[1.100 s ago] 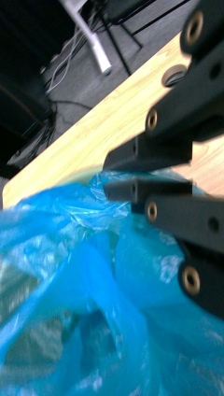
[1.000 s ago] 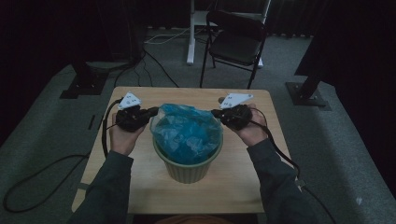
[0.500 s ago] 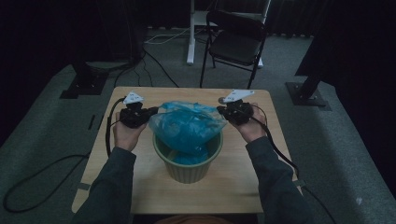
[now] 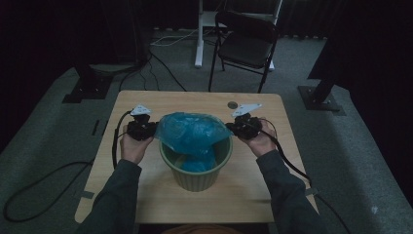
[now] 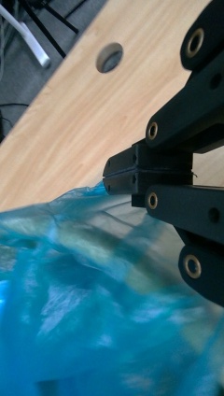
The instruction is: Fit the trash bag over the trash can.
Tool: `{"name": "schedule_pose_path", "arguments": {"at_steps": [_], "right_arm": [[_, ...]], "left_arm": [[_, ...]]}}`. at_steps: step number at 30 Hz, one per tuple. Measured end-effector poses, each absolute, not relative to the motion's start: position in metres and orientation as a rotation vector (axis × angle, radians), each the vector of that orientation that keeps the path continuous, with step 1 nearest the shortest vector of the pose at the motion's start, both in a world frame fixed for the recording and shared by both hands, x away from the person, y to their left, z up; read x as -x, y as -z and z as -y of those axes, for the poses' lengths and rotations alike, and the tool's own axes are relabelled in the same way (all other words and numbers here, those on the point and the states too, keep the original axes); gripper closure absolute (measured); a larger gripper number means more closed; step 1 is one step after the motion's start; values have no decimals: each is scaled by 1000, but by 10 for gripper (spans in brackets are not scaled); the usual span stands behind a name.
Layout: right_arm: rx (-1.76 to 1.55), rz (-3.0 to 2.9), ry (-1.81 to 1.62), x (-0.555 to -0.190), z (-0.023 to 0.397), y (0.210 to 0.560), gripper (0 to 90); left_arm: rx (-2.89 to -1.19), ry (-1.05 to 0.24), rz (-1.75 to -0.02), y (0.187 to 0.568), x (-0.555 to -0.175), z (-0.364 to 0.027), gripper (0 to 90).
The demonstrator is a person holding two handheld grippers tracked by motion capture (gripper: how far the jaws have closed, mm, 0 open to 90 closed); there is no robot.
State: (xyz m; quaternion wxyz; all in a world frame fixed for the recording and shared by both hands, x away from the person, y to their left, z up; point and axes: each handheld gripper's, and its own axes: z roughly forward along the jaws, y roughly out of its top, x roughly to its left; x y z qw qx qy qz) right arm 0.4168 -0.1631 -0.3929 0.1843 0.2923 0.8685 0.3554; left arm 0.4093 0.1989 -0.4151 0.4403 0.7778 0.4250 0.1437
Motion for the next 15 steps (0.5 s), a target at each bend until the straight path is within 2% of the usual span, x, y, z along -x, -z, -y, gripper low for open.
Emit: {"name": "schedule_pose_path", "arguments": {"at_steps": [11,15], "right_arm": [[-831,-2501,-1027,-407,172,400,900],[-822,-2500,-1037,-404,172,397,900]], "left_arm": [[-1909,-286,-1068,426,-403,-203,894],[-1880,-293,-1070,423,-400,-209,828]]}}
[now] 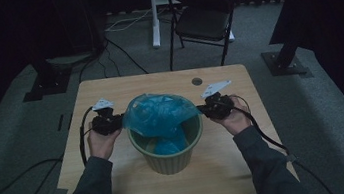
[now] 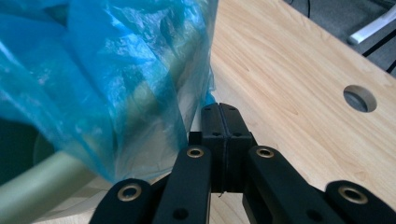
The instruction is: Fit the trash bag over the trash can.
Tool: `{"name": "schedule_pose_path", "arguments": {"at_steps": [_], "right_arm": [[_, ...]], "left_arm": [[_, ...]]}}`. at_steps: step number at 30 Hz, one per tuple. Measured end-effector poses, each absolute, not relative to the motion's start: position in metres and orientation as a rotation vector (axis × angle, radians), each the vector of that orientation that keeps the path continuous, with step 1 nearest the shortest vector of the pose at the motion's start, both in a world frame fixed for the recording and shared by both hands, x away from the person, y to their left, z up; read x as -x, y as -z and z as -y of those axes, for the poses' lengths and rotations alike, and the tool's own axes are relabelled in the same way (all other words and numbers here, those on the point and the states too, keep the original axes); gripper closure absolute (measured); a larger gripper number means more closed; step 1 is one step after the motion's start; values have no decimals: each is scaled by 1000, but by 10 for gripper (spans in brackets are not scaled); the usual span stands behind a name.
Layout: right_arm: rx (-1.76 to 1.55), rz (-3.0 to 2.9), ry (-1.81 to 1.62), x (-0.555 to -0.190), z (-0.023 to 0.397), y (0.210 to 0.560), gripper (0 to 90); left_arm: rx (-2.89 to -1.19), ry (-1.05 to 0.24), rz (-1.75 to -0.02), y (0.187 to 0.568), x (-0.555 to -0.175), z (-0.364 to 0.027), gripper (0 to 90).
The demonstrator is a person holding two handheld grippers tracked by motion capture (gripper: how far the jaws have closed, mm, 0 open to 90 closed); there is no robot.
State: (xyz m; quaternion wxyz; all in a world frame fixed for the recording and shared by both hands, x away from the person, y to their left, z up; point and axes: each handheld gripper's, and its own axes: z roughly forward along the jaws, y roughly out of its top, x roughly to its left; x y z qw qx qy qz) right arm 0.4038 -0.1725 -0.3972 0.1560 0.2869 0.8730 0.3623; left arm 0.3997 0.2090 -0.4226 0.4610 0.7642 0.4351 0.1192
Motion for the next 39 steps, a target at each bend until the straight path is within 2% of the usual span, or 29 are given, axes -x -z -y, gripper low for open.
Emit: {"name": "schedule_pose_path", "arguments": {"at_steps": [3,7,12,20,30,35,39], "right_arm": [[-804,-2486,-1055,-398,176,390,879],[-776,-2480,-1087,-391,182,383,788],[-774,-2447,-1123,-384,190,373,737],[-754,-2406,-1217,-372,201,356,716],[-645,-2457,-1329,-354,203,348,657],[-579,-2489,-1369,-350,200,347,624],[-565,-2513,-1358,-350,197,349,609]], "left_arm": [[-1820,-287,-1069,416,-393,-222,787],[-1797,-310,-1053,408,-383,-231,778],[-1771,-358,-1029,397,-372,-236,769],[-1742,-381,-985,381,-362,-240,741],[-1726,-223,-850,377,-364,-239,572],[-1752,-194,-804,381,-365,-232,472],[-1762,-176,-814,383,-367,-230,452]]}}
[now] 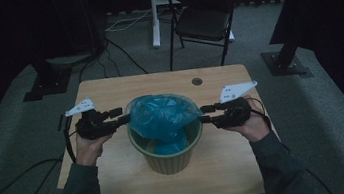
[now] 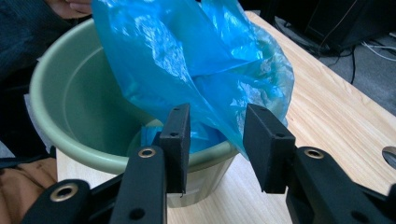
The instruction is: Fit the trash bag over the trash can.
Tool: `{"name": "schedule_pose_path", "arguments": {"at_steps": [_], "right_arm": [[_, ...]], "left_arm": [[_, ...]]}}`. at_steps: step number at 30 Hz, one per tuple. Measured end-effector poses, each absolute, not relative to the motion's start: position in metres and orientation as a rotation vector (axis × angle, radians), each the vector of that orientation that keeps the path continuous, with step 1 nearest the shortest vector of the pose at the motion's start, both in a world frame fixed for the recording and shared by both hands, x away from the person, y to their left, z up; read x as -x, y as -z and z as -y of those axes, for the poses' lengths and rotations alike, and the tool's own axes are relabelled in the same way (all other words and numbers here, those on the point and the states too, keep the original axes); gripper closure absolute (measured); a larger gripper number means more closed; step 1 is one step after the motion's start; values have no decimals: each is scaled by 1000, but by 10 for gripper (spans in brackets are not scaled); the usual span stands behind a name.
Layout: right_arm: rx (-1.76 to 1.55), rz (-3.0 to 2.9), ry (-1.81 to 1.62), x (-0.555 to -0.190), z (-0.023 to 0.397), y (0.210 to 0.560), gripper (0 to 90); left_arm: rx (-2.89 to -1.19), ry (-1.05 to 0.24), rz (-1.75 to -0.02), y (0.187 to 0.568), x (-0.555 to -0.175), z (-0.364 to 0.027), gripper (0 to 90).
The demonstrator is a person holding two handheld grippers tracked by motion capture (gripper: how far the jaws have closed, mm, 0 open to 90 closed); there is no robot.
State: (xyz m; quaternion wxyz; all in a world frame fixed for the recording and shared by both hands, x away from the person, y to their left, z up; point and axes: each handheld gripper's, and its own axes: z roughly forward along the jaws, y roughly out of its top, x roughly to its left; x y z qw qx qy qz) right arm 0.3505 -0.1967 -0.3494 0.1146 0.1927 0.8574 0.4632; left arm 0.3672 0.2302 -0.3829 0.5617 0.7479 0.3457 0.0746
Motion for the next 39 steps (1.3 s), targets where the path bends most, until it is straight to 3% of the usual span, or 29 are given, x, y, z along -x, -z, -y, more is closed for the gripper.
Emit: {"name": "schedule_pose_path", "arguments": {"at_steps": [2,4,5,7,9,13,39], "right_arm": [[-571,-2519,-1345,-353,194,352,607],[-575,-2521,-1343,-354,193,353,611],[-579,-2526,-1339,-356,192,354,625],[-607,-2557,-1329,-360,192,358,749],[-621,-2555,-1348,-359,194,359,846],[-638,-2559,-1325,-358,198,360,900],[-603,-2708,-1276,-336,196,382,900]], "left_arm": [[-1764,-164,-830,384,-369,-229,486],[-1763,-160,-838,385,-370,-229,603],[-1769,-153,-853,387,-370,-229,603],[-1758,-132,-838,388,-368,-230,772],[-1766,-152,-843,387,-365,-230,829],[-1755,-158,-850,387,-361,-233,889],[-1831,-50,-844,419,-330,-230,898]]}}
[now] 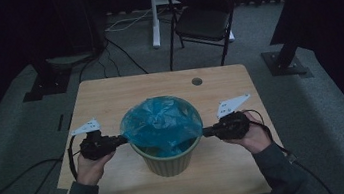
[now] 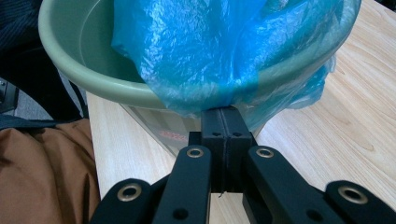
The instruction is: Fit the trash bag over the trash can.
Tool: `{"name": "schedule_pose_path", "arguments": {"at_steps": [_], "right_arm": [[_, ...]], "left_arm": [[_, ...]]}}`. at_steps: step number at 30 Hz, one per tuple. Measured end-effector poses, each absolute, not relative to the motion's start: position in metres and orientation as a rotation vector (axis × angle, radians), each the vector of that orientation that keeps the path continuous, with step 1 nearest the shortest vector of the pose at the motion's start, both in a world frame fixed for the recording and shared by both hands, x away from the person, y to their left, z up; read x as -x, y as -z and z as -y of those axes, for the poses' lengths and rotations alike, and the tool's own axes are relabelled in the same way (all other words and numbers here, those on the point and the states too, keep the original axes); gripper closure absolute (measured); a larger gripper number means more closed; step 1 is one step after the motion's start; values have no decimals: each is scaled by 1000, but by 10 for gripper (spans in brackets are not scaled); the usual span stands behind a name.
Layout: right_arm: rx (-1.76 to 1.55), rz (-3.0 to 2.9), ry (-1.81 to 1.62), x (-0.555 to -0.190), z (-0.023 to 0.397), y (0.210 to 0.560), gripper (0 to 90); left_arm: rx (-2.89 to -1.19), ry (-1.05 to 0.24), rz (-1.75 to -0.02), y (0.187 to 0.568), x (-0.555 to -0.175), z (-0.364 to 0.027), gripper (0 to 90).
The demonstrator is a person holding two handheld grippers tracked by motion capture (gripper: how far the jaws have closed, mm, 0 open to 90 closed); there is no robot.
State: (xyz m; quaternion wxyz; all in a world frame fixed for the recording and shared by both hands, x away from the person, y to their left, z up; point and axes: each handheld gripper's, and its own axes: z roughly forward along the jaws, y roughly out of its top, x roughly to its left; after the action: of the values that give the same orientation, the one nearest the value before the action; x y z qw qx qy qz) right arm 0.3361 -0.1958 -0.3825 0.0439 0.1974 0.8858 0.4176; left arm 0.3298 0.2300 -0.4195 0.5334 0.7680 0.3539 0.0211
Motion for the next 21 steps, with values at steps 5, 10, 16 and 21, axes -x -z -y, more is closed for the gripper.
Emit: {"name": "schedule_pose_path", "arguments": {"at_steps": [5,10,16,21], "right_arm": [[-641,-2673,-1268,-339,195,384,900],[-664,-2652,-1262,-346,193,385,900],[-728,-2609,-1261,-366,189,386,900],[-759,-2592,-1290,-372,189,391,900]], "left_arm": [[-1824,-69,-858,417,-339,-227,898],[-1813,-110,-890,416,-356,-223,898],[-1794,-149,-930,416,-376,-220,898],[-1805,-157,-944,421,-377,-219,898]]}}
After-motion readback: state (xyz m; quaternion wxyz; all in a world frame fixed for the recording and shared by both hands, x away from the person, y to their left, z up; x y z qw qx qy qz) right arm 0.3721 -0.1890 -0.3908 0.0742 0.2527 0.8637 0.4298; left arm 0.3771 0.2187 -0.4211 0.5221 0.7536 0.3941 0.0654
